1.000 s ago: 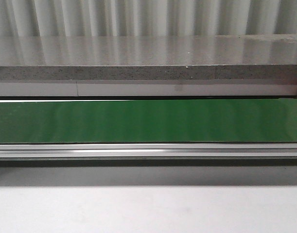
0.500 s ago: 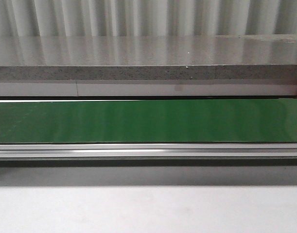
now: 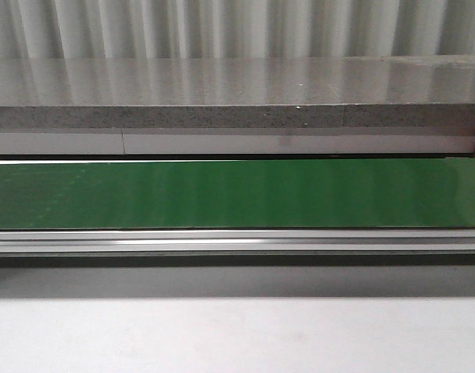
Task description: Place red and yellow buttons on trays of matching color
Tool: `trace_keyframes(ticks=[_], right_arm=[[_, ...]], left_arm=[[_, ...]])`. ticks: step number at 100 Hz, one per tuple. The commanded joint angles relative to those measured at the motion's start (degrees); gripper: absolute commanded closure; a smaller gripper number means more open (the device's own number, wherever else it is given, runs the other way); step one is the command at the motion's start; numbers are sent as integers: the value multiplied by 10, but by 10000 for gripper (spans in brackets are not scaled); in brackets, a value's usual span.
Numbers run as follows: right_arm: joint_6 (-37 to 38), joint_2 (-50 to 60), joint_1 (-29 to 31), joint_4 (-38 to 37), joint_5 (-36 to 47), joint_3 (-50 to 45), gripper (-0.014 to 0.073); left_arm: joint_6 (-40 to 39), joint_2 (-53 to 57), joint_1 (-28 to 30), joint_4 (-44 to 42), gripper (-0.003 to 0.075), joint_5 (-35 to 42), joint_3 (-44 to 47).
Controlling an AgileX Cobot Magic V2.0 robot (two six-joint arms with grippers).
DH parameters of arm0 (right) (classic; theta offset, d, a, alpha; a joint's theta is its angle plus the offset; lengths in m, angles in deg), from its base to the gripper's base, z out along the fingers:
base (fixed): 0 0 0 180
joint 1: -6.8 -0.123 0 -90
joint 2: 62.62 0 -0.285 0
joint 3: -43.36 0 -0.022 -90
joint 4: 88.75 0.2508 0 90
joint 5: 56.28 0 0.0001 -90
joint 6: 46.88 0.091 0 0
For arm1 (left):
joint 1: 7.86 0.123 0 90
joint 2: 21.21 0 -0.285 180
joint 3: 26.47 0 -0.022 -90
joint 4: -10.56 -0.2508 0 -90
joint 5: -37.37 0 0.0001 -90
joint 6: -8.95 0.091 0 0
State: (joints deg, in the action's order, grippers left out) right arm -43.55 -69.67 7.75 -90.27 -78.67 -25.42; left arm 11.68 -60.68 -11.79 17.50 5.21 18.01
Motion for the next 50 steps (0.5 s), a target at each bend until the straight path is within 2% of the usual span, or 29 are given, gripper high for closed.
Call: trace_keyframes(ticks=[1, 34, 50], right_arm=[[5, 8, 1, -9, 76, -11, 661], [15, 8, 1, -9, 198, -97, 661], [15, 8, 1, -9, 199, -101, 661]], left_arm=[[-1, -1, -6, 4, 740, 43, -16], [-1, -1, -6, 4, 740, 43, -16], [-1, -1, -6, 4, 740, 43, -16]])
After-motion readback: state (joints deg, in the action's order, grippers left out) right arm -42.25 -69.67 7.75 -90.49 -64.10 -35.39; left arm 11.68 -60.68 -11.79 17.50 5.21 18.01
